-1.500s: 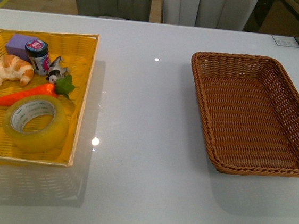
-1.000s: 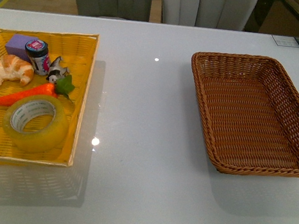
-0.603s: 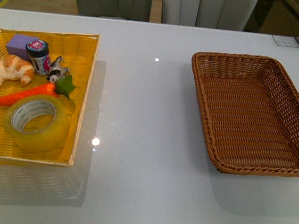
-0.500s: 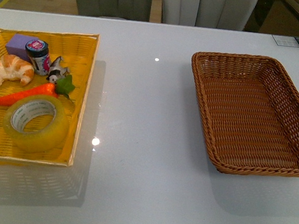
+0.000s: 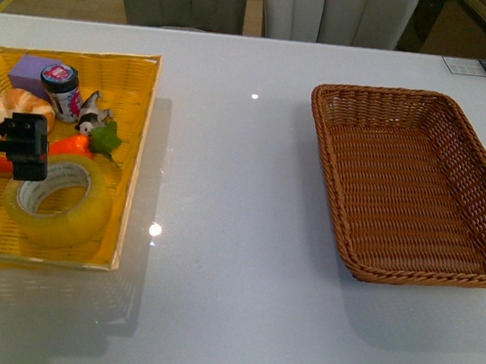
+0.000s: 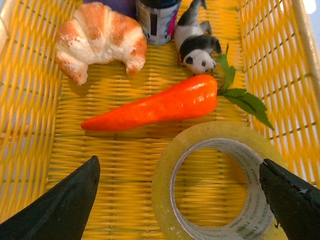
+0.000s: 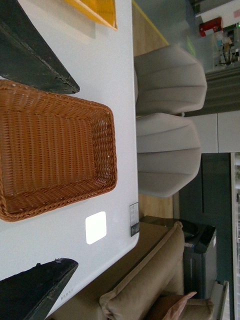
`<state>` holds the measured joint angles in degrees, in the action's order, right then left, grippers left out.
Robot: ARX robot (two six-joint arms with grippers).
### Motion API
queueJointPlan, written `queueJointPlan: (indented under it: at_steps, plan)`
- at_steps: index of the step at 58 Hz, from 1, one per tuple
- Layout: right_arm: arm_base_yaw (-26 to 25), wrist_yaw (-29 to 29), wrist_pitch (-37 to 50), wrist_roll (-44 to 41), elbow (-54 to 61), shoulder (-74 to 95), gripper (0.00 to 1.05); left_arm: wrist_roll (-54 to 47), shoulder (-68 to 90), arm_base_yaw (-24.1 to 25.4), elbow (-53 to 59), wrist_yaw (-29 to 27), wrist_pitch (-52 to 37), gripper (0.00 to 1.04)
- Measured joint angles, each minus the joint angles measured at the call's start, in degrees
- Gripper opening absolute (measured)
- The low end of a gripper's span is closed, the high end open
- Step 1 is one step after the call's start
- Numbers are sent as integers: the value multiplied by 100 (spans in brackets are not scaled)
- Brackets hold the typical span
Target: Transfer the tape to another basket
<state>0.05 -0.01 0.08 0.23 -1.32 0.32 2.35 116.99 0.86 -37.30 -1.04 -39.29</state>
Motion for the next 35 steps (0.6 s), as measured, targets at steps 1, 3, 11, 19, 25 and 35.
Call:
queueJointPlan:
  at_steps: [1,3,11,19,25,35]
  plan:
    - [0,0,0,0,0,0,96,-26,92,13,-42,4,-9,96]
    - [0,0,0,0,0,0,96,-87,227,37,-109,17,-11,96]
    - [0,0,0,0,0,0,96,-302,754,142,-400,94,-7,96]
    - [0,0,0,0,0,0,96,-428,1106,205,-636,125,33,96]
    - [0,0,0,0,0,0,96,-472,1388,229,-846,120,109,96]
    - [0,0,0,0,0,0,96,-551,1626,144,-1071,50,181,87]
